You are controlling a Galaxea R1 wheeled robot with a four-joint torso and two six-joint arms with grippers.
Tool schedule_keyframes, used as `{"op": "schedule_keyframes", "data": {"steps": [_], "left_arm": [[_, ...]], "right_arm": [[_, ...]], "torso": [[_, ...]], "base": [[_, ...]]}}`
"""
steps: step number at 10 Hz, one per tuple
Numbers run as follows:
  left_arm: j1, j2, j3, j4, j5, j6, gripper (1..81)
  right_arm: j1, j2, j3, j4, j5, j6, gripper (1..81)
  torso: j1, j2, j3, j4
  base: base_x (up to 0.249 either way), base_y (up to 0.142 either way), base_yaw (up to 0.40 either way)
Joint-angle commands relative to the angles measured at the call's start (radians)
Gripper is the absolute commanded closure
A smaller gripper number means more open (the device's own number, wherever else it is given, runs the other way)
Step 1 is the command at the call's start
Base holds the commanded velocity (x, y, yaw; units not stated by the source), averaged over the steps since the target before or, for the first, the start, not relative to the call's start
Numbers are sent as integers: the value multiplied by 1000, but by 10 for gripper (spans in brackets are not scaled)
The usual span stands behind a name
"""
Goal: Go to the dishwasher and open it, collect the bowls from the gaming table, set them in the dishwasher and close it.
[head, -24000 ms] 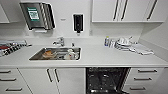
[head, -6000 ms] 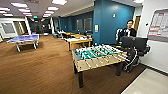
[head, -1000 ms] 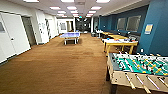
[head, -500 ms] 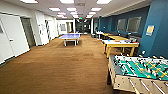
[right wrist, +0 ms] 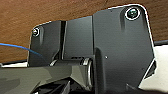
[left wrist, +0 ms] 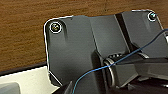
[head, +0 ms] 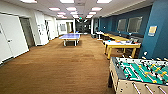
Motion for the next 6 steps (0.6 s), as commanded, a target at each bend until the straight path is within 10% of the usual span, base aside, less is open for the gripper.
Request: {"op": "schedule_keyframes", "data": {"steps": [1, 6], "left_arm": [[-61, 9, 0, 1, 50, 5, 10], [-61, 13, 0, 3, 50, 7, 10]], "right_arm": [[54, -2, -3, -4, -48, -4, 10], [57, -2, -3, -4, -48, -5, 10]], "torso": [[0, 0, 0, 0], [0, 0, 0, 0]], "base": [[194, 0, 0], [196, 0, 0]]}}
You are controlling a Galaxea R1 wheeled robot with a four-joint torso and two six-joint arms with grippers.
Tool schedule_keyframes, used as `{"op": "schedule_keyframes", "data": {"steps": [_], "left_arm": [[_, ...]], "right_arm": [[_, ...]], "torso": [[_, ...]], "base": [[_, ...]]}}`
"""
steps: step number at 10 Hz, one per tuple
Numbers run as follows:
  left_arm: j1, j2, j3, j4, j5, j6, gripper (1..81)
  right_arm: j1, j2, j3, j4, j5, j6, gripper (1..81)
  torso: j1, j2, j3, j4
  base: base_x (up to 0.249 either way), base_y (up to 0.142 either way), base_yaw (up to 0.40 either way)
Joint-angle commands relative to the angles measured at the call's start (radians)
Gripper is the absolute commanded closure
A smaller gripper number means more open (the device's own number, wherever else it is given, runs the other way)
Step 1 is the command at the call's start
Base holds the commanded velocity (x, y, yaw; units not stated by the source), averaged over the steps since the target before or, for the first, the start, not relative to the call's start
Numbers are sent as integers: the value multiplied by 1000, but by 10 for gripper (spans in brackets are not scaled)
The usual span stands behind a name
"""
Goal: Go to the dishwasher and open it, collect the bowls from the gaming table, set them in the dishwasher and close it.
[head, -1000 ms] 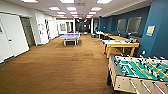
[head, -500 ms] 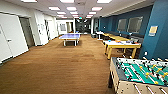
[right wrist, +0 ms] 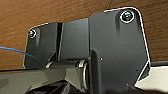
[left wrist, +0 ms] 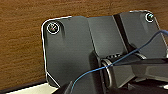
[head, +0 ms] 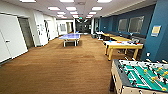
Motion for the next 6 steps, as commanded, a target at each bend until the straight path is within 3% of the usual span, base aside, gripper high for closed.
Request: {"op": "schedule_keyframes", "data": {"steps": [1, 6], "left_arm": [[-60, 4, -1, 1, 49, 7, 10], [-58, 3, -1, -1, 49, 7, 10]], "right_arm": [[50, 4, 2, -2, -47, -3, 10], [50, 4, 5, -2, -47, -3, 10]], "torso": [[0, 0, 0, 0], [0, 0, 0, 0]], "base": [[196, 0, 0], [197, 0, 0]]}}
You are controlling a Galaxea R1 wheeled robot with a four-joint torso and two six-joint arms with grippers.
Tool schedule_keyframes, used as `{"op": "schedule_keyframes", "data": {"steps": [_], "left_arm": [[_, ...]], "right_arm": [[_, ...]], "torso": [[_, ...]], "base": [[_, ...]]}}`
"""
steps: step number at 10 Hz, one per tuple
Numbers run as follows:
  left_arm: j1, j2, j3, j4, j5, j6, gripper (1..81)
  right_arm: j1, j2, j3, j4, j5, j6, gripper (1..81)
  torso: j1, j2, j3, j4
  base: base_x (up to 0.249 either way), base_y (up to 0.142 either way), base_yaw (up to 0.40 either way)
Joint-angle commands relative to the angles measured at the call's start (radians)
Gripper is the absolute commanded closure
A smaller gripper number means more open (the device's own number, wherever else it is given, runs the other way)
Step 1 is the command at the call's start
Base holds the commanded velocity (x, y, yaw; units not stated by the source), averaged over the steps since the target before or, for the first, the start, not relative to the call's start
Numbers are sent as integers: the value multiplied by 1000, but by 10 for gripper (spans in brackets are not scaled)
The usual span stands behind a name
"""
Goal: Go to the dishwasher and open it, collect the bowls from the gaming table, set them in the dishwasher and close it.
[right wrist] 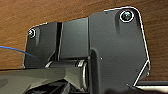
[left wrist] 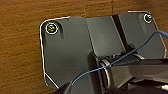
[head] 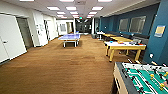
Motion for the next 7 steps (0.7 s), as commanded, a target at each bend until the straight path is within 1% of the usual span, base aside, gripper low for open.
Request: {"op": "schedule_keyframes", "data": {"steps": [1, 7], "left_arm": [[-58, 4, -2, -1, 50, 7, 10], [-55, 4, -2, 1, 50, 7, 10]], "right_arm": [[52, 4, 5, -2, -48, -3, 10], [52, 4, 5, -1, -48, -3, 10]], "torso": [[0, 0, 0, 0], [-2, -1, 0, 0]], "base": [[196, 0, 0], [211, 0, 0]]}}
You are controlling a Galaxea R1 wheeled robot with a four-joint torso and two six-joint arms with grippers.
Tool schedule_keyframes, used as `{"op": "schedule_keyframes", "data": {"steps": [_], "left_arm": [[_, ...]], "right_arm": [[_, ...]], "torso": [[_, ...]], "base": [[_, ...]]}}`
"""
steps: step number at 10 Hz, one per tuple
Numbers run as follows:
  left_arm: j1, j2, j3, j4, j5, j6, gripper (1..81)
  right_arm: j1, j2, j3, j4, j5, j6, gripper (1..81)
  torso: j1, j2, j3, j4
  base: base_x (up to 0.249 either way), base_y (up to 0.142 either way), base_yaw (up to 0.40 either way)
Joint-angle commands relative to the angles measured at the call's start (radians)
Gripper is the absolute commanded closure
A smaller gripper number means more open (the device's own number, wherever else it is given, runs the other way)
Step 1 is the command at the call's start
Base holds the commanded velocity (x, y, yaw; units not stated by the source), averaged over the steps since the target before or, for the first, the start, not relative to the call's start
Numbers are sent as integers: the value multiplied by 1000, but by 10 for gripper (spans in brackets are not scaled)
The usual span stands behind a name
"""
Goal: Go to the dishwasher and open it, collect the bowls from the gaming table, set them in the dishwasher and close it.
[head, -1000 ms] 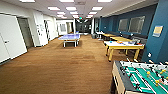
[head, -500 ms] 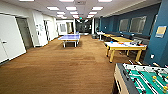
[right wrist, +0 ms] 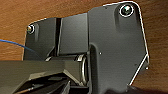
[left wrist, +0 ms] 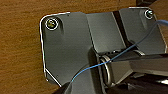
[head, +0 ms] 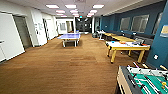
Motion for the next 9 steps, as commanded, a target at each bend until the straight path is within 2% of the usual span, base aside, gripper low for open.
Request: {"op": "schedule_keyframes", "data": {"steps": [1, 9], "left_arm": [[-59, 4, -2, 1, 46, 6, 10], [-59, 4, -2, 4, 46, 8, 10]], "right_arm": [[57, 4, 5, -1, -41, -2, 10], [58, 4, 5, -1, -41, -2, 10]], "torso": [[0, 0, 0, 0], [-3, -2, 0, 0]], "base": [[223, 0, 0], [230, 0, 0]]}}
